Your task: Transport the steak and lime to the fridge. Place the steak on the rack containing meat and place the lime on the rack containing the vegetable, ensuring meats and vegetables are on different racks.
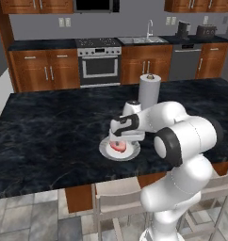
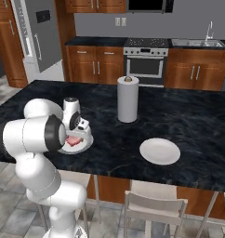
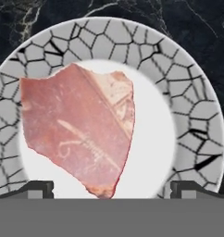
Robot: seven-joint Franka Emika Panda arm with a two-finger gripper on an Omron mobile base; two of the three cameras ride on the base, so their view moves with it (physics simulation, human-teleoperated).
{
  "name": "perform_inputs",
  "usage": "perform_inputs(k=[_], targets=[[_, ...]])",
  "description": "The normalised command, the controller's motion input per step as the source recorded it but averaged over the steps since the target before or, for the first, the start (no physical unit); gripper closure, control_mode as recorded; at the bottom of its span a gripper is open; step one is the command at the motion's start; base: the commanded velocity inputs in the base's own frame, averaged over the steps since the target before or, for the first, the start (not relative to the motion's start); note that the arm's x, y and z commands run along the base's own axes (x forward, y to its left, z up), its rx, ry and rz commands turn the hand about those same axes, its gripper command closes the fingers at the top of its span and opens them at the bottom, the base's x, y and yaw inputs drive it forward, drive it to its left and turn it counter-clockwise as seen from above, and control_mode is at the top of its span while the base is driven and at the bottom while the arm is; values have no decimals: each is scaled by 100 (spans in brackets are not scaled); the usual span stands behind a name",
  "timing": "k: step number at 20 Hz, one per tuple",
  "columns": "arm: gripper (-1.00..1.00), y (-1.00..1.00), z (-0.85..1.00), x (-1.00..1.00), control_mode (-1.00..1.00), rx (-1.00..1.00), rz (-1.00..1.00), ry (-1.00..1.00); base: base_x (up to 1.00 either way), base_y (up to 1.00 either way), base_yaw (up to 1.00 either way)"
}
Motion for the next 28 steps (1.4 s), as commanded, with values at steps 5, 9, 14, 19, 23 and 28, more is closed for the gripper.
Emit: perform_inputs(k=[5,9,14,19,23,28], targets=[[-100,0,-1,2,-100,0,0,-1,0,0,0],[-100,0,-4,20,-100,0,0,0,0,0,0],[-100,4,-14,17,-100,0,0,0,0,0,0],[-100,23,-43,5,-100,0,0,0,0,0,0],[-100,44,-65,0,-100,0,0,1,0,0,0],[-100,34,-57,9,-100,0,0,0,0,0,0]])
